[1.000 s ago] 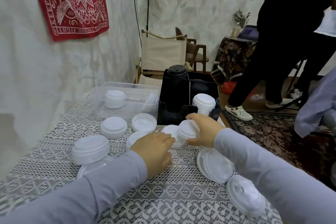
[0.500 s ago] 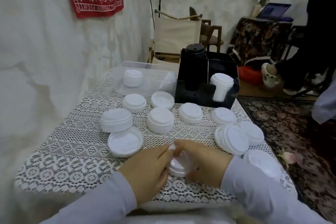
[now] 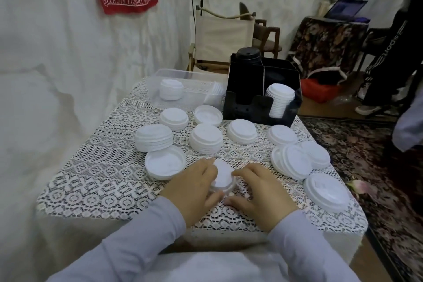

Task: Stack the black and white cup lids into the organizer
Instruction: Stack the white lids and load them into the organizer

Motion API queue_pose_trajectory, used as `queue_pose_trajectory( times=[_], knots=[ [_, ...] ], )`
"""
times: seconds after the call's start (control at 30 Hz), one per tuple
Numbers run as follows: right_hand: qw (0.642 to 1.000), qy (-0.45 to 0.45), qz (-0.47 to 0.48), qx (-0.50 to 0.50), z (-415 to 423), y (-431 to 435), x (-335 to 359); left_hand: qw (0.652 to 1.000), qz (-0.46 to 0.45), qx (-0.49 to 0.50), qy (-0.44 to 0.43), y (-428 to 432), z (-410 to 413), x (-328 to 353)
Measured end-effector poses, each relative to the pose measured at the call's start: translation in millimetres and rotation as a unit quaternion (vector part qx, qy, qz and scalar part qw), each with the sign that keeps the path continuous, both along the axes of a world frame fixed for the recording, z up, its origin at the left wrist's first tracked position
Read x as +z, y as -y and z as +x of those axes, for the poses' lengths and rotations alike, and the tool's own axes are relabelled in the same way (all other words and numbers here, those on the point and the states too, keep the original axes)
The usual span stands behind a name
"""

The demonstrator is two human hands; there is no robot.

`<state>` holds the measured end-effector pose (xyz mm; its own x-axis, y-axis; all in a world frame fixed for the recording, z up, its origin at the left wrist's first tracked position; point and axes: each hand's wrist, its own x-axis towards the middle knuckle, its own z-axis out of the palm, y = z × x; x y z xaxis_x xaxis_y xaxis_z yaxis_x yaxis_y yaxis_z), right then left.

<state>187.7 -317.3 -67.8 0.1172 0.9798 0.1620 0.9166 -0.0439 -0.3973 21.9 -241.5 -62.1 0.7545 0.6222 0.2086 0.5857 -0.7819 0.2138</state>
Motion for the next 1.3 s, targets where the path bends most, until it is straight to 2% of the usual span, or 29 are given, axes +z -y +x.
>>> queue_pose_trajectory(
  times=[0.33, 0.43, 0.6, 0.83, 1.0, 1.07, 1.2, 1.3],
  knots=[
    [1.0, -0.006, -0.006, -0.027, 3.0, -9.4, 7.4, 0.997, -0.059, 0.029, 0.047, -3.2, -0.9, 3.8],
    [0.999, -0.012, -0.002, -0.04, 3.8, -11.1, 6.6, 0.997, -0.042, 0.043, 0.046, -4.7, -0.1, 2.7],
    [0.998, -0.015, 0.008, -0.063, 1.2, -11.6, 0.4, 0.994, -0.03, 0.056, 0.094, -3.4, 9.2, -2.3],
    [0.999, 0.034, -0.03, -0.025, -8.0, -8.4, -1.8, 0.992, 0.033, 0.05, 0.113, -1.3, 21.0, -6.1],
    [0.999, 0.037, -0.036, -0.008, -5.8, -7.5, -1.9, 0.993, 0.035, 0.032, 0.107, -0.5, 24.4, -6.9],
    [1.0, 0.011, -0.028, -0.006, 0.9, -11.9, 7.0, 0.994, 0.043, 0.027, 0.101, -1.4, 24.0, -5.7],
    [0.996, -0.039, -0.017, -0.082, 27.8, -47.6, 43.1, 0.998, 0.014, 0.026, 0.057, -1.2, 20.8, 1.7],
    [0.989, -0.019, -0.052, -0.138, 43.7, -96.1, 53.3, 1.0, -0.014, 0.022, 0.006, -9.6, 23.5, 15.0]
  ],
)
